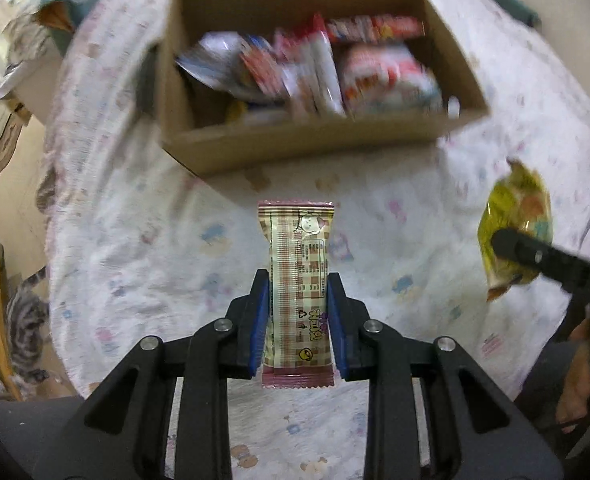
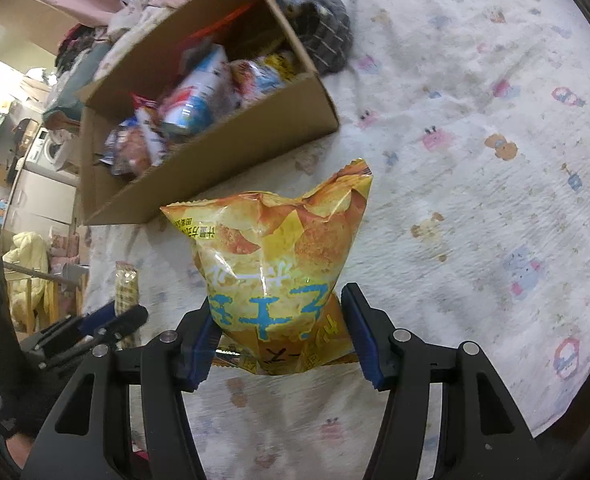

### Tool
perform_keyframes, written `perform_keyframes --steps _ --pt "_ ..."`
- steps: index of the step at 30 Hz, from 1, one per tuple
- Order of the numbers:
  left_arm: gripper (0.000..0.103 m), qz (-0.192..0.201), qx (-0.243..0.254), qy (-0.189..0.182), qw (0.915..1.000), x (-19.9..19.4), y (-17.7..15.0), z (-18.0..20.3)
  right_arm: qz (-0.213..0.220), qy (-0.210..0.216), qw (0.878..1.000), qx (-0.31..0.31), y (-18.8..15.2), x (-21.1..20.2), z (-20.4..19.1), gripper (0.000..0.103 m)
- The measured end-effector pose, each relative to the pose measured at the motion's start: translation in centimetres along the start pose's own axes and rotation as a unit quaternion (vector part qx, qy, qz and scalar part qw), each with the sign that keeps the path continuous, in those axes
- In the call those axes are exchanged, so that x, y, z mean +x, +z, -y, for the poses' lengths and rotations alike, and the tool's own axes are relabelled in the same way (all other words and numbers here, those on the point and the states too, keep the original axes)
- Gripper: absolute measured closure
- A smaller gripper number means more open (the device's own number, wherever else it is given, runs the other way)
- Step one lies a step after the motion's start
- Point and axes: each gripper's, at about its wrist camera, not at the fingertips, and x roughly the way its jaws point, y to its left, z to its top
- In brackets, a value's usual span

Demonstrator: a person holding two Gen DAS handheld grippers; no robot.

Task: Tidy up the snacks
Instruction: 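Lift both snacks and carry them over the box, then open both tools to drop the snacks into the box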

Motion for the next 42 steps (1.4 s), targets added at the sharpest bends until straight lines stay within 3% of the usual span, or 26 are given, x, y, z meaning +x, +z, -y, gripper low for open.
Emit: perform_keyframes --steps 5,10,16,23,28,33,36,42 --pt "0.079 0.054 -0.028 -0.009 0.9981 -3.7 1.7 -2.7 0.037 0.028 0.999 0.002 0.4 -2.4 -1.4 0.042" --pt "0.079 0.086 -0.051 -0.021 0.9948 -5.5 5.0 -3.7 0.077 0.068 0.995 0.004 3.2 -4.9 -3.7 0.042" --pt "0.079 0.099 -0.063 -0.024 0.9928 -5.7 7.6 -4.6 0.127 0.077 0.988 -0.029 7.1 -7.4 -6.5 0.042" --pt "0.079 0.107 -0.069 -0.017 0.9916 -4.7 11.3 -5.5 0.156 0.089 0.982 -0.053 11.5 -7.5 -8.2 0.042" --pt "0.079 0.093 -0.061 -0.016 0.9936 -2.2 13.3 -5.1 0.141 0.138 0.980 -0.027 14.2 -5.0 -7.9 0.042" --pt "0.079 0.064 -0.066 -0.026 0.9954 1.3 13.6 -4.7 0.106 0.123 0.986 -0.045 15.3 -1.0 -8.7 0.042" --pt "0.079 0.063 -0.051 -0.023 0.9964 2.0 13.7 -4.0 0.085 0.143 0.985 -0.043 15.2 1.5 -8.7 0.042" --pt "0.079 0.069 -0.048 -0.019 0.9963 2.3 13.8 -3.8 0.068 0.139 0.988 -0.025 16.2 4.2 -8.4 0.040"
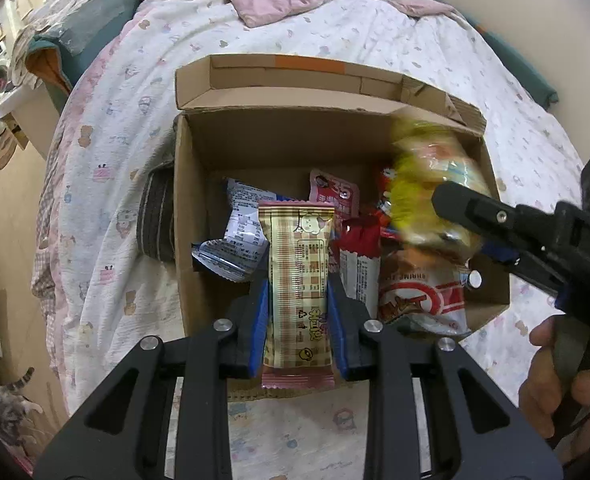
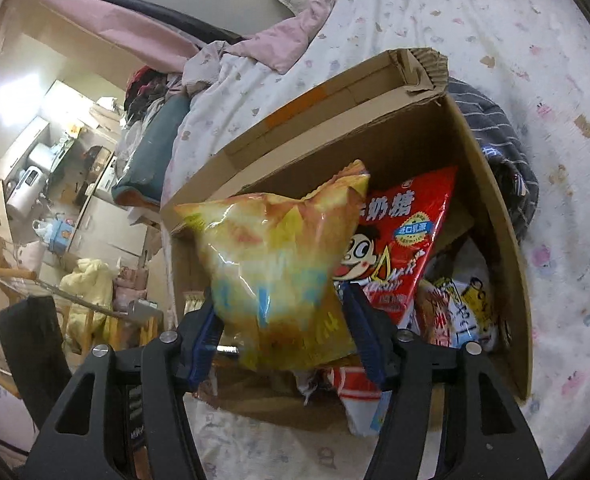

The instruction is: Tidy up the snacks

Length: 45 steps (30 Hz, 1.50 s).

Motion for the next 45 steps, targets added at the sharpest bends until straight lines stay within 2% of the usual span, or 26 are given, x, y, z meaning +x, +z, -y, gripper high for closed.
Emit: perform_keyframes --steps 2,7,10,12,13,14,15,17,18,24,27,29,31,35,37,40,41,45 --pt "0.079 0.000 -0.002 -0.004 1.0000 -0.1 0.1 -0.1 0.001 0.025 1.000 0.019 0.3 0.4 0.5 0.040" --pt "0.076 -0.001 0.003 -0.007 1.0000 -0.2 0.1 0.1 0.001 0.042 0.998 0.038 0.2 0.2 0.9 0.037" --pt "0.067 0.009 0.010 0.000 0.9999 -0.7 0.0 0.3 0.011 0.045 0.999 0.024 0.3 -0.5 0.3 0.032" --pt "0.057 0.021 0.013 0.001 0.9997 -1.4 0.0 0.5 0.018 0.046 0.999 0.017 0.4 -1.0 -0.1 0.023" --pt "0.048 0.029 0.016 0.004 0.9995 -1.9 0.0 0.5 0.024 0.046 0.999 0.012 0.4 -1.4 -0.3 0.019" --pt "0.039 0.039 0.018 0.012 0.9990 -2.4 -0.1 0.5 0.032 0.047 0.998 0.007 0.4 -1.8 -0.5 0.012" --pt "0.038 0.046 0.019 0.021 0.9985 -2.9 -0.2 0.4 0.039 0.046 0.998 0.002 0.4 -2.3 -0.7 0.006" --pt "0.038 0.053 0.019 0.030 0.9980 -3.7 -0.4 0.2 0.056 0.038 0.998 -0.008 0.3 -3.4 -1.0 0.004" --pt "0.038 0.056 0.017 0.029 0.9978 -4.1 -0.5 0.0 0.064 0.030 0.997 -0.012 0.1 -4.0 -1.2 0.000" --pt "0.038 0.075 0.005 0.027 0.9968 -6.3 -1.2 -1.0 0.098 0.018 0.995 -0.029 -1.2 -6.7 -2.3 0.000" --pt "0.037 0.092 0.009 0.051 0.9945 -7.6 -1.7 -1.1 0.110 0.001 0.993 -0.053 -2.0 -8.0 -3.4 0.000" --pt "0.022 0.101 0.006 0.059 0.9931 -8.6 -2.4 -1.5 0.117 -0.020 0.990 -0.073 -2.6 -8.9 -4.3 0.000" --pt "0.014 0.104 -0.001 0.054 0.9931 -9.2 -3.3 -1.8 0.122 -0.024 0.989 -0.080 -3.4 -9.9 -5.0 0.000" --pt "0.007 0.119 0.003 0.042 0.9920 -10.9 -5.1 -1.9 0.138 -0.043 0.985 -0.090 -5.3 -11.9 -5.5 0.000" --pt "0.006 0.137 0.011 0.045 0.9895 -12.0 -6.1 -1.7 0.148 -0.062 0.982 -0.096 -6.2 -12.9 -5.5 0.000" --pt "0.005 0.162 0.009 0.047 0.9855 -13.5 -7.4 -2.1 0.142 -0.120 0.977 -0.105 -7.3 -13.6 -5.0 0.000" --pt "0.000 0.167 0.005 0.045 0.9849 -13.8 -7.8 -2.2 0.139 -0.128 0.976 -0.104 -7.7 -13.7 -4.7 0.000" --pt "0.000 0.180 -0.011 0.037 0.9829 -14.2 -9.1 -3.0 0.153 -0.160 0.968 -0.117 -9.9 -14.9 -4.3 0.000"
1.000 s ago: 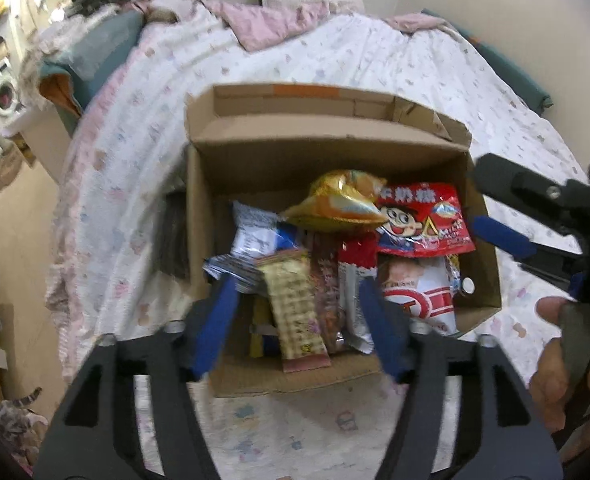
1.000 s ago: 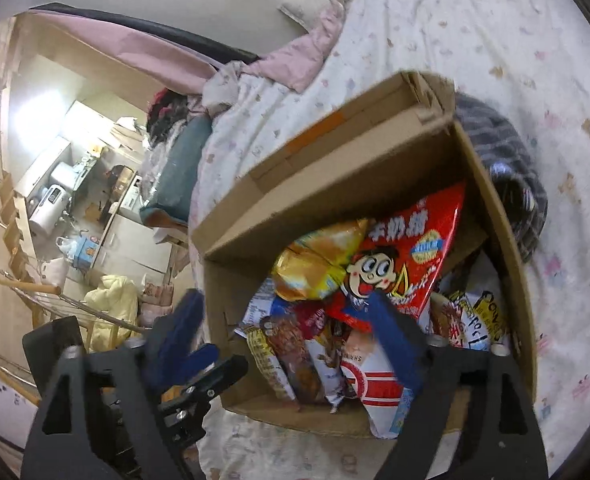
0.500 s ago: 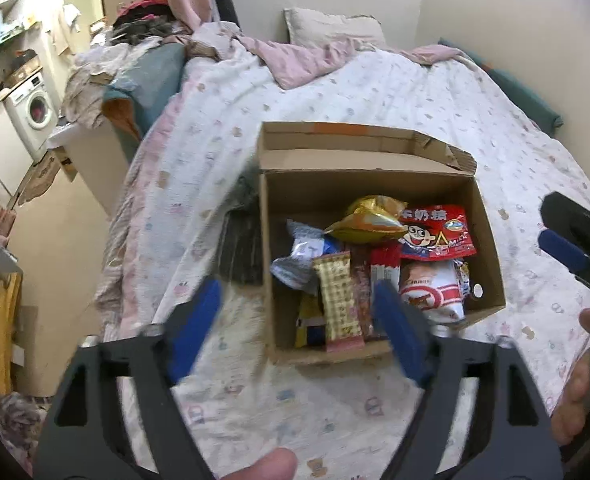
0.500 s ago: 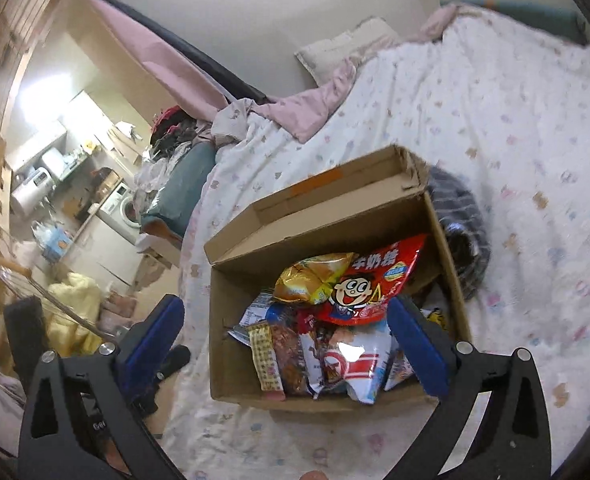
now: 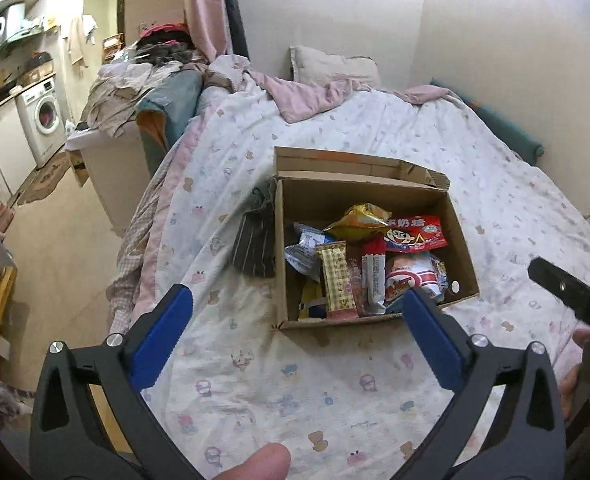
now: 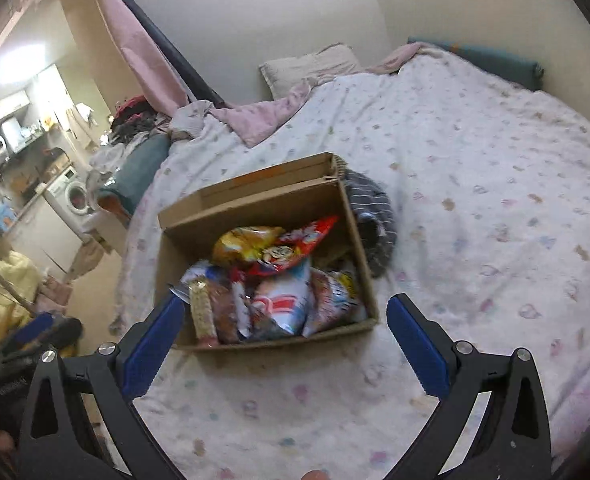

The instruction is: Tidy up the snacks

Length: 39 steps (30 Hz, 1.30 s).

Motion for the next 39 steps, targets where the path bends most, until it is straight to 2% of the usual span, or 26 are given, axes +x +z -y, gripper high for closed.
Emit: perform_keyframes --steps 6,11,19,39 --pt "0.000 -0.002 0.011 0.004 0.9999 0.3 -1.1 0.7 0.033 -0.031 0.997 -0.057 -1.6 -1.5 -1.8 0.000" --pt "0.000 -0.019 0.006 0.003 0.9998 1.3 -1.5 0.8 0.060 -0.043 0.993 -0.090 -2.4 -1.7 -3.4 0.000" --pt "0.000 -0.027 0.002 0.005 0.9996 1.8 -1.5 0.9 0.036 -0.042 0.994 -0.094 -2.9 0.0 -3.7 0.000" --pt "0.000 -0.031 0.004 0.011 0.9995 1.7 -1.6 0.6 0.040 -0.049 0.993 -0.097 -3.2 -0.2 -3.8 0.000"
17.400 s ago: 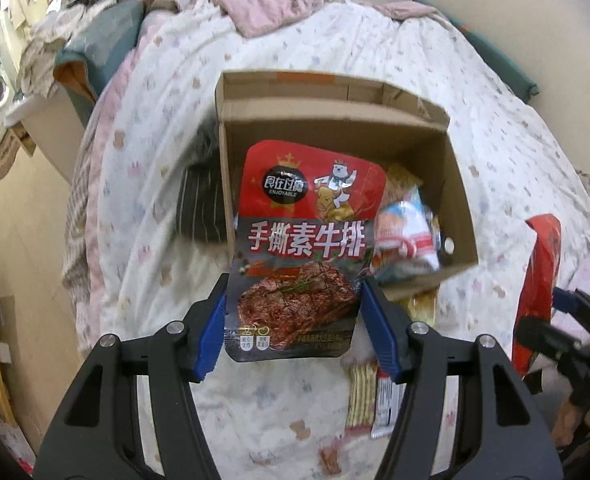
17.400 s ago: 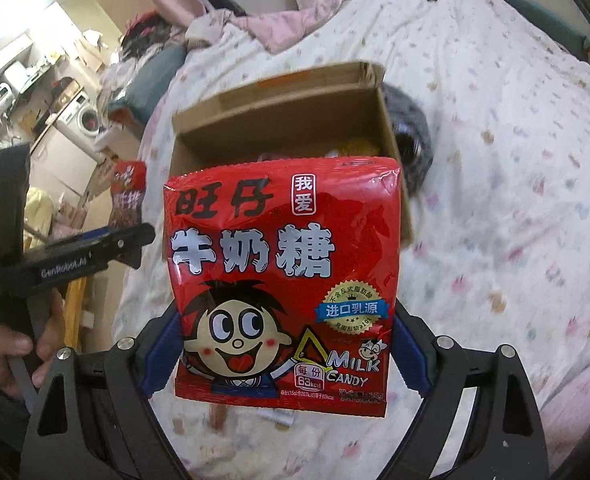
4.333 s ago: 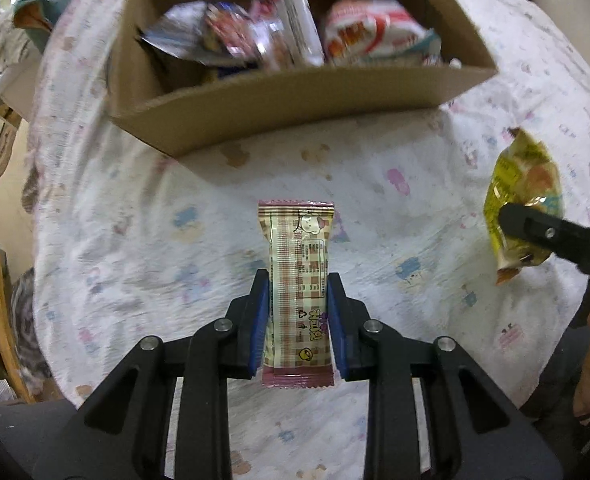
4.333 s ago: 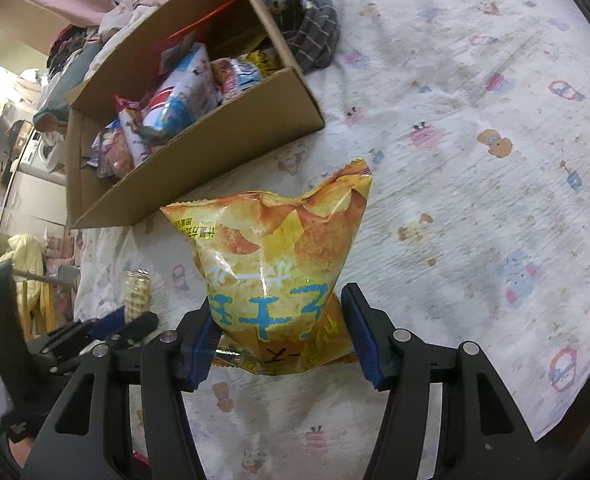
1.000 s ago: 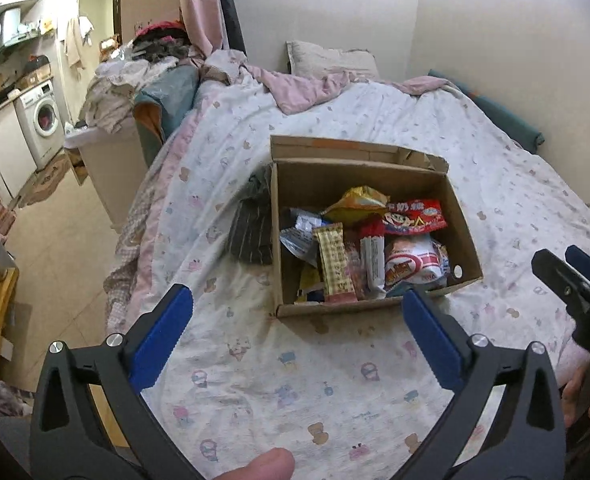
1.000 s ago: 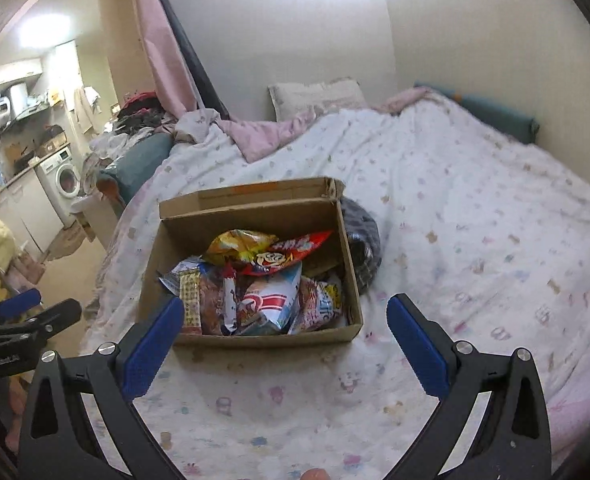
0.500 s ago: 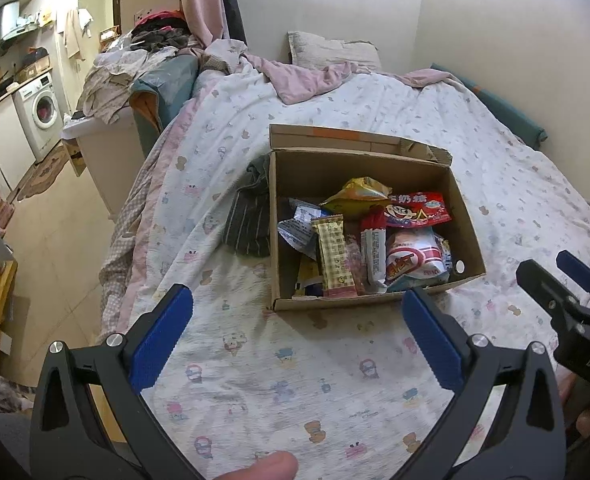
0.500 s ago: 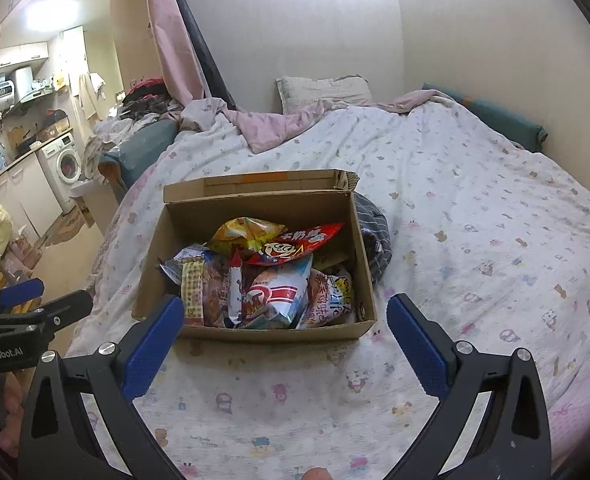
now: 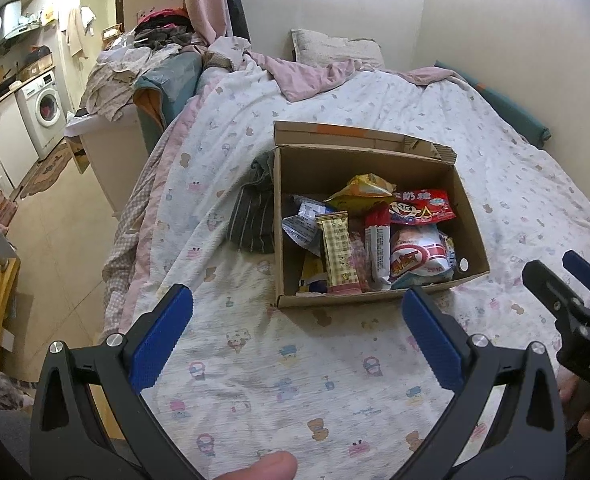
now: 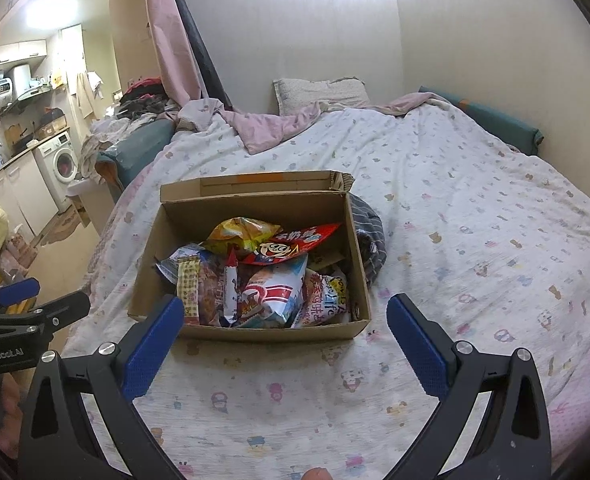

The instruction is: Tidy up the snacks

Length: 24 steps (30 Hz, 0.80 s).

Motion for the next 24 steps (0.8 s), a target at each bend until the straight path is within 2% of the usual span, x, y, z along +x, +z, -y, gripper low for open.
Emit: perform_keyframes --steps 24 --pt "0.000 -0.009 -0.002 0.004 1.0000 0.44 0.01 -0.03 0.001 -0.001 1.000 -0.001 -0.11 -0.09 -0.09 0.000"
